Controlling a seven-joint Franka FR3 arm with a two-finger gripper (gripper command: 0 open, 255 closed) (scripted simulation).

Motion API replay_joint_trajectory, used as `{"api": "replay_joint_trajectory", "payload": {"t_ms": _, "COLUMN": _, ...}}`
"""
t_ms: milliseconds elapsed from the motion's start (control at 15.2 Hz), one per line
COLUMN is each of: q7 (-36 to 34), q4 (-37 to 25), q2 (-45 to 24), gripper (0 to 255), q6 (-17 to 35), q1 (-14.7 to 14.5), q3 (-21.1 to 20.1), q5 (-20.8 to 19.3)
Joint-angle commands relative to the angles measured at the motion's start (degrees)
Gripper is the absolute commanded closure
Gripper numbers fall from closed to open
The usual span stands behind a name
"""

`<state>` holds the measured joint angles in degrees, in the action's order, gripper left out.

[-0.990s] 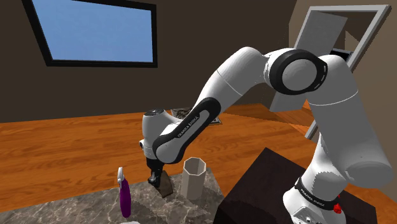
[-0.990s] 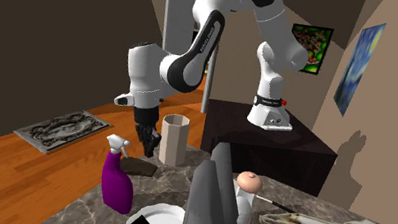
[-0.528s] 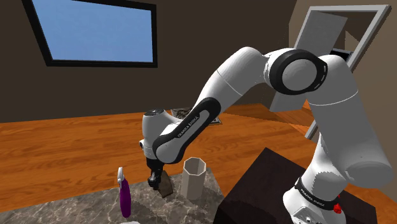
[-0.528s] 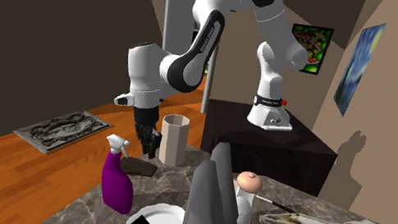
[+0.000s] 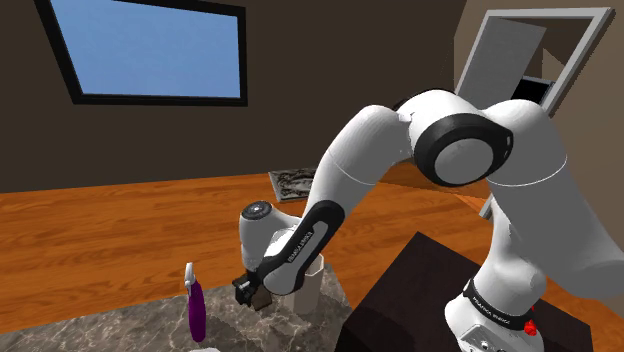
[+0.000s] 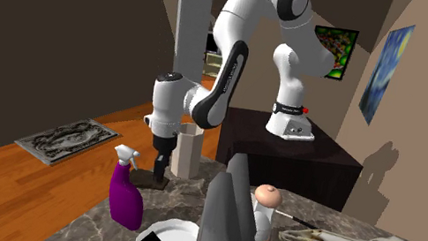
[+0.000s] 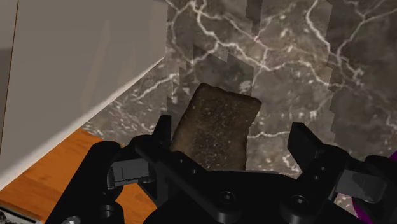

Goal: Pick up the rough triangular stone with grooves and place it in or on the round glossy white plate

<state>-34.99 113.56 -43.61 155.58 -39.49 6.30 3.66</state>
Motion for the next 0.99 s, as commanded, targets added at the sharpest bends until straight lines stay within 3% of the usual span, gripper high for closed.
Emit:
{"api": "replay_joint_trajectory", "payload": {"t_ms": 0, "q7": -3.4, "q4": -0.1, "q2": -1.3, "gripper": 0, "q6": 1.2, "q1": -1.4, "q3": 1.2, "q5": 0.6}}
{"api": "replay_joint_trajectory", "payload": {"t_ms": 396, "q7": -3.2, "q4": -2.3, "q2": -5.6, "gripper": 0, "q6": 3.3, "q1": -0.7, "q3": 0.7, "q5": 1.0}}
{"api": "replay_joint_trajectory", "payload": {"t_ms": 858, "q7": -3.2, "q4": -2.3, "q2": -5.6, "gripper": 0, "q6": 3.3, "q1": -0.7, "q3": 0.7, "q5": 1.0}}
{"api": "replay_joint_trajectory", "payload": {"t_ms": 924, "q7": -3.2, "q4": -2.3, "q2": -5.6, "gripper": 255, "q6": 3.3, "q1": -0.7, "q3": 0.7, "q5": 1.0}}
